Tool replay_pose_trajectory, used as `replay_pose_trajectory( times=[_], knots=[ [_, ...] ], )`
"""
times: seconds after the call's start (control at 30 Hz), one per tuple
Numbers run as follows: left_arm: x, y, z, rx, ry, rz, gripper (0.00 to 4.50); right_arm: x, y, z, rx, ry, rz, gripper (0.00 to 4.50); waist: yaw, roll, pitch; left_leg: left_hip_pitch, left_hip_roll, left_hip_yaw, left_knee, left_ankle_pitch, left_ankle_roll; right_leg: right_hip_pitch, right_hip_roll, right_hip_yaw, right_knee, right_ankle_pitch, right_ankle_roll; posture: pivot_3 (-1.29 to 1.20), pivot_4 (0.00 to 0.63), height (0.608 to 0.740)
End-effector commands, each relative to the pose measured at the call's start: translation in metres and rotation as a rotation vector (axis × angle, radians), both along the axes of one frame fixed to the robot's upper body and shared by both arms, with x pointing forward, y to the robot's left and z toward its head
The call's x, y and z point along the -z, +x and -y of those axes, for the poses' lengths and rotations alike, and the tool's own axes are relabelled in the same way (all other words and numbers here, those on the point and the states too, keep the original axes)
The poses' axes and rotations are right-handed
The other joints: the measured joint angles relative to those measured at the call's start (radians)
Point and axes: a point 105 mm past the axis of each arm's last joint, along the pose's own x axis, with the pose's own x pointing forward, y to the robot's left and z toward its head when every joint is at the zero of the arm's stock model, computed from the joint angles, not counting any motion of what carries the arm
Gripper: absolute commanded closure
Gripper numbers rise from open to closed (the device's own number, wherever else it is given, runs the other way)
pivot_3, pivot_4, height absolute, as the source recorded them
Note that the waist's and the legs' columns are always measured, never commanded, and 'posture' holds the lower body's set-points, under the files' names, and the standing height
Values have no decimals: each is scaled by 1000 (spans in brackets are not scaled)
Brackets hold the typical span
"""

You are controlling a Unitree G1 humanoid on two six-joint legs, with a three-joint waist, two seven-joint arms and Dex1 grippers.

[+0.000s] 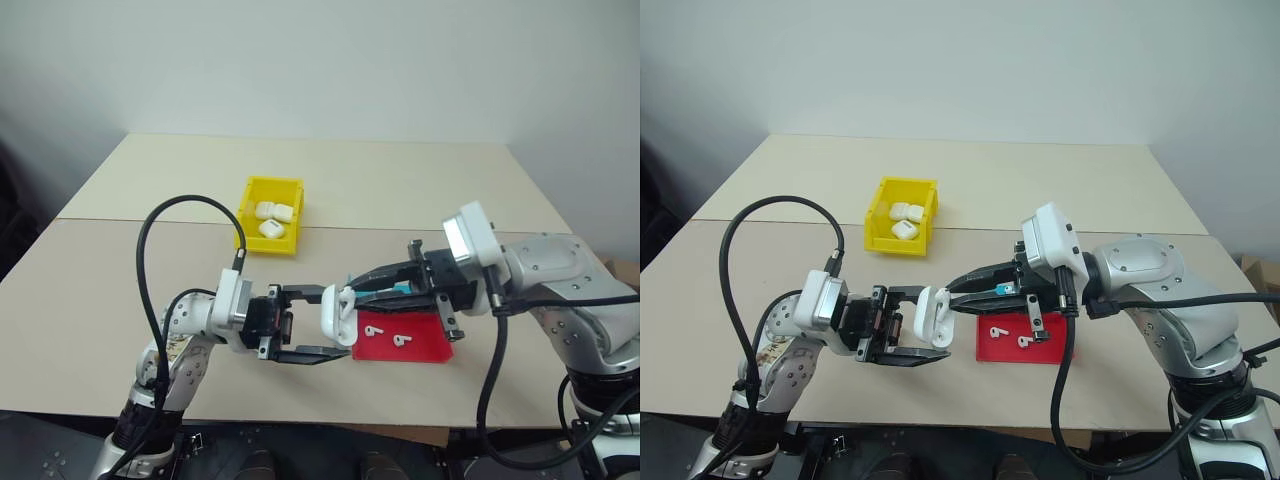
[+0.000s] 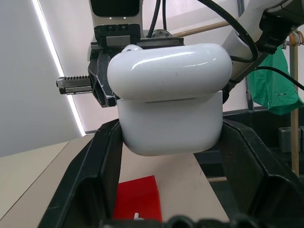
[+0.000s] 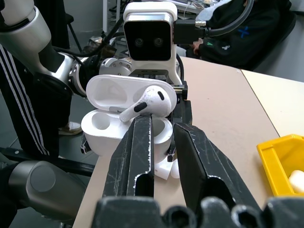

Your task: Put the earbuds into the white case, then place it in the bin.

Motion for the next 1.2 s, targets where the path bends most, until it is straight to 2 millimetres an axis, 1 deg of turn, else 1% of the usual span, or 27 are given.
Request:
replay_pose_trajectory(
  times=[0.03,0.17,0.27,0.43,0.6,0.7,0.77,0.8,0.9,0.93,1.0,1.07,1.2],
  knots=[
    [-6,-2,0,-1,-22,34,1735,-4,-6,-1,-21,7,39,3515,0,0,0,0,0,0,0,0,0,0,0,0,0,0,0,0,150,740],
    [-6,2,-2,-29,-21,13,1735,-2,-3,0,-2,3,20,3515,0,0,0,0,0,0,0,0,0,0,0,0,0,0,0,0,150,740],
    [-2,6,-6,-69,-3,0,1735,3,2,2,28,6,-32,3515,0,0,0,0,0,0,0,0,0,0,0,0,0,0,0,0,150,740],
    [6,8,-22,-134,41,-29,1735,20,15,7,89,18,-123,3515,-2,0,0,0,0,0,0,0,0,0,0,0,0,0,0,0,150,740],
    [15,10,-34,-198,90,-58,1735,38,21,2,114,10,-181,3515,-1,0,0,0,0,0,0,0,0,-1,0,0,0,0,0,0,150,740],
    [28,19,-43,-292,199,-109,1735,50,27,-3,139,-10,-216,3515,-3,0,0,0,0,0,0,0,0,-1,0,0,1,0,0,0,150,740],
    [35,21,-51,-326,247,-119,1735,54,31,-6,166,-12,-231,3515,-3,0,0,0,0,0,0,0,0,-1,0,0,1,0,0,0,150,740],
    [41,24,-54,-357,300,-131,1735,56,33,-7,178,-16,-227,3515,-2,0,0,0,0,0,0,0,0,-2,0,0,1,0,0,0,150,740],
    [58,37,-59,-460,459,-129,1735,58,39,-7,219,-31,-220,3515,0,0,0,-1,0,0,0,0,0,-2,0,0,1,0,0,0,150,740],
    [61,44,-58,-502,499,-134,1735,59,41,-7,235,-37,-216,3515,2,0,0,-1,0,0,0,0,0,-2,0,0,1,0,0,0,150,740],
    [58,57,-53,-566,516,-141,1735,59,44,-4,259,-47,-206,3515,8,0,0,-1,0,0,0,0,0,-2,0,0,1,0,0,0,150,740],
    [52,64,-48,-580,493,-124,1735,59,47,0,285,-44,-200,3515,9,0,0,-2,0,0,0,0,0,-2,0,0,1,0,0,0,150,740],
    [39,60,-43,-526,395,-87,1735,58,47,7,314,-50,-171,3515,1,0,0,-3,0,1,-1,0,0,-4,0,0,1,0,0,0,150,740]
  ],
)
